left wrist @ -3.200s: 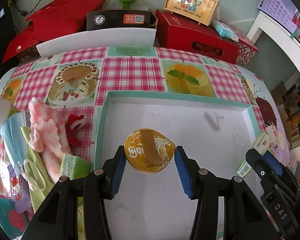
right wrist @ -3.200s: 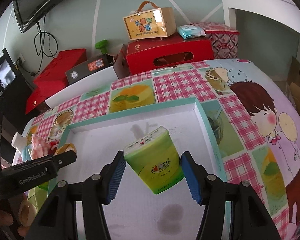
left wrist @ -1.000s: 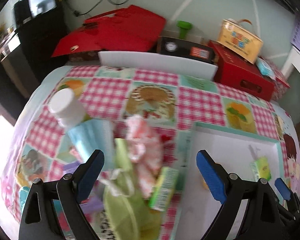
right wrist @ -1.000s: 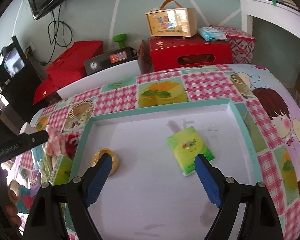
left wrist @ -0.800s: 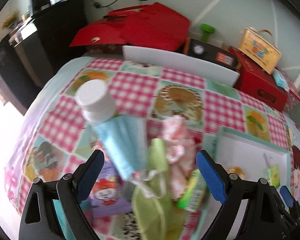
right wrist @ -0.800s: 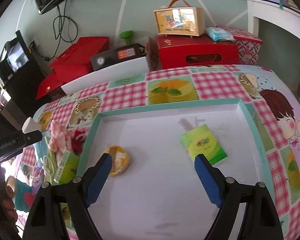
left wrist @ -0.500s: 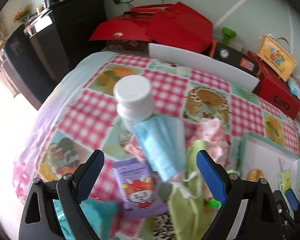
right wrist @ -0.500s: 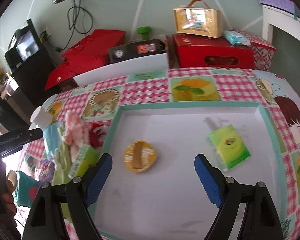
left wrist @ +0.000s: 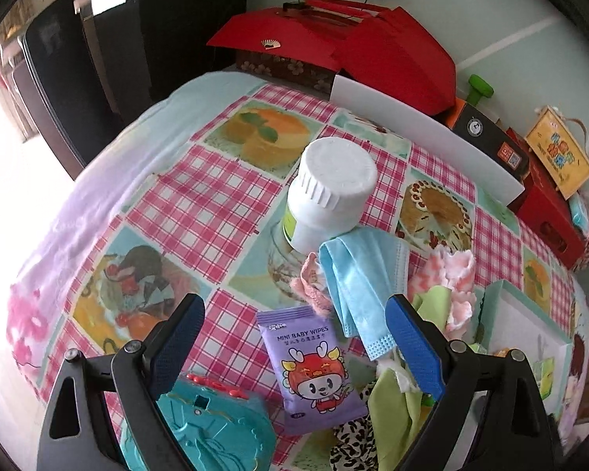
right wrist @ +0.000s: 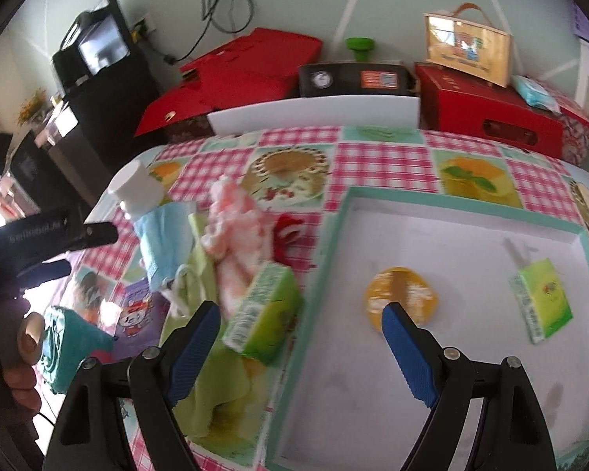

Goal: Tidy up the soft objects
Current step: 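Grasp green juice box with right tool while left tool grasps blue mask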

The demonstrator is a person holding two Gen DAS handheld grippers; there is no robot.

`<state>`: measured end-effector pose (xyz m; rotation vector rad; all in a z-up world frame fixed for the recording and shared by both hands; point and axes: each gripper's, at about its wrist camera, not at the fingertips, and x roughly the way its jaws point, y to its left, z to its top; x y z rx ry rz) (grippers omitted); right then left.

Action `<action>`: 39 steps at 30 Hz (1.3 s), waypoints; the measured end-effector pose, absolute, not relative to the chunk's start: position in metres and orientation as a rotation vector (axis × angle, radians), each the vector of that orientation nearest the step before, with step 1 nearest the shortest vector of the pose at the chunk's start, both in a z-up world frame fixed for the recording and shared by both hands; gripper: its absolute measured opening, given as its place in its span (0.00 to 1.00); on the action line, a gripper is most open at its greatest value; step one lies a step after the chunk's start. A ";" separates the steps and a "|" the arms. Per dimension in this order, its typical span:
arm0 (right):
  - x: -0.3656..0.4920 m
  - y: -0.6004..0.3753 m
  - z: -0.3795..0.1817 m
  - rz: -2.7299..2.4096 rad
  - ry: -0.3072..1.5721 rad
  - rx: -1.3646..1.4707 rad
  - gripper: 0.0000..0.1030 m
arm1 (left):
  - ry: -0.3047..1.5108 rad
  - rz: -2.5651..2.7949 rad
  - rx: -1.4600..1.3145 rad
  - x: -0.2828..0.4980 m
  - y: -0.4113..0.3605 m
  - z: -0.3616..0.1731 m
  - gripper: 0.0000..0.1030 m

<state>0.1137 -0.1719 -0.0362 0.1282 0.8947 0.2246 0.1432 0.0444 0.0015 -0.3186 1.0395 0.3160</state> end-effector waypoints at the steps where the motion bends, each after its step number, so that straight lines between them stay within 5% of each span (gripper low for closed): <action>1: 0.114 -0.168 -0.037 0.229 0.898 0.117 0.84 | 1.041 0.310 -0.331 0.143 0.046 0.000 0.91; 7: 0.115 -0.153 -0.045 0.254 0.911 0.078 0.83 | 1.061 0.263 -0.394 0.151 0.046 -0.011 0.91; 21: 0.117 -0.133 -0.050 0.315 0.913 0.036 0.54 | 1.068 0.163 -0.448 0.164 0.036 -0.024 0.90; 25: 0.119 -0.129 -0.056 0.321 0.931 0.030 0.51 | 1.074 0.150 -0.462 0.166 0.036 -0.027 0.80; 31: 0.119 -0.129 -0.058 0.323 0.927 0.027 0.48 | 1.079 0.141 -0.473 0.169 0.034 -0.032 0.79; 34: 0.120 -0.129 -0.059 0.314 0.929 0.020 0.44 | 1.098 0.130 -0.486 0.172 0.032 -0.038 0.57; 39: 0.121 -0.130 -0.060 0.307 0.934 0.022 0.42 | 1.118 0.132 -0.487 0.173 0.029 -0.046 0.56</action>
